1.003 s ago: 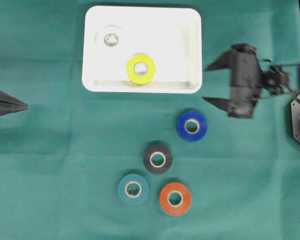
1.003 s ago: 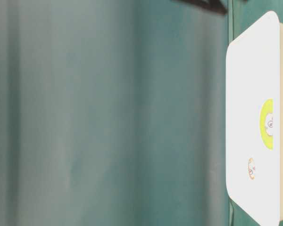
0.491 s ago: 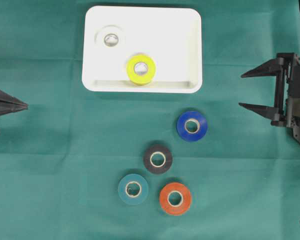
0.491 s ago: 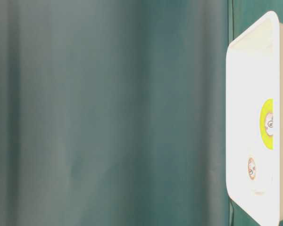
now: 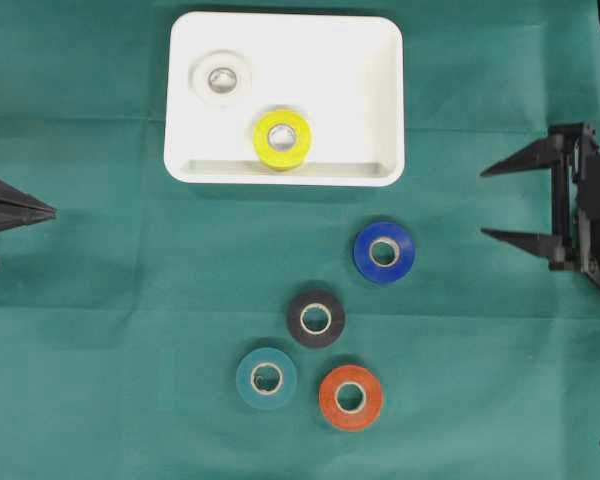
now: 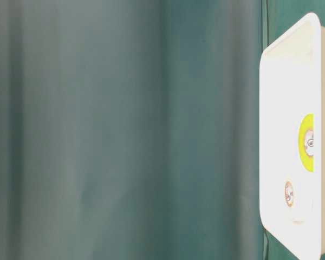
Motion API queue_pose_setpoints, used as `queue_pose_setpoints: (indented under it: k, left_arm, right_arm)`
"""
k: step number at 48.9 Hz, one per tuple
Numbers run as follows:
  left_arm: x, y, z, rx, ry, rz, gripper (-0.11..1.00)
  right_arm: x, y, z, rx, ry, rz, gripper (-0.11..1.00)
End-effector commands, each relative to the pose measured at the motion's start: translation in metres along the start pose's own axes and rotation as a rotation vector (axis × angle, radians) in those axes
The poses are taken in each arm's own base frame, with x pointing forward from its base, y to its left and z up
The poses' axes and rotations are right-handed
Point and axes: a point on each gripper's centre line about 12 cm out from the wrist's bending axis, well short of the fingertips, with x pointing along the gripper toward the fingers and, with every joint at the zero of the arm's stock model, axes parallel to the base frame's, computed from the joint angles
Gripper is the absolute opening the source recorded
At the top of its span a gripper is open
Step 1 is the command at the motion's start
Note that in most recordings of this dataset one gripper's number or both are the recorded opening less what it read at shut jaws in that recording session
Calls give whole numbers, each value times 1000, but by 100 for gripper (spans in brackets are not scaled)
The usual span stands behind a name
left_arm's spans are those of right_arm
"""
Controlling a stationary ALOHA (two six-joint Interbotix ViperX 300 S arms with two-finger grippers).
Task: Put the tape into the white case with the right arm.
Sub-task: 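Move the right gripper over the teal tape roll and lower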
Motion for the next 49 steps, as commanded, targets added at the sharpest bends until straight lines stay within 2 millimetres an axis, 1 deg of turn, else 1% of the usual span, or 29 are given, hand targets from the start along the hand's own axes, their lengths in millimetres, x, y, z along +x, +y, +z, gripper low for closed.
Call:
queue_pose_setpoints:
  k: [1, 9, 21, 32, 39, 49]
  left_arm:
    - [1, 0, 4, 2, -8, -2, 0]
    - [1, 0, 4, 3, -8, -2, 0]
    - [1, 0, 4, 2, -6, -2, 0]
    - [1, 0, 4, 2, -6, 0, 0]
    - [1, 0, 4, 2, -6, -2, 0]
    - [1, 0, 4, 2, -8, 0, 0]
  right_arm:
    - [1, 8, 4, -19, -12, 42, 64]
    - [0, 20, 2, -55, -7, 102, 64]
    - [0, 22, 2, -60, -8, 112, 64]
    - [4, 28, 13, -69, -21, 135, 64]
    - [17, 36, 24, -86, 0, 166, 64]
    - [52, 50, 51, -93, 18, 202, 64]
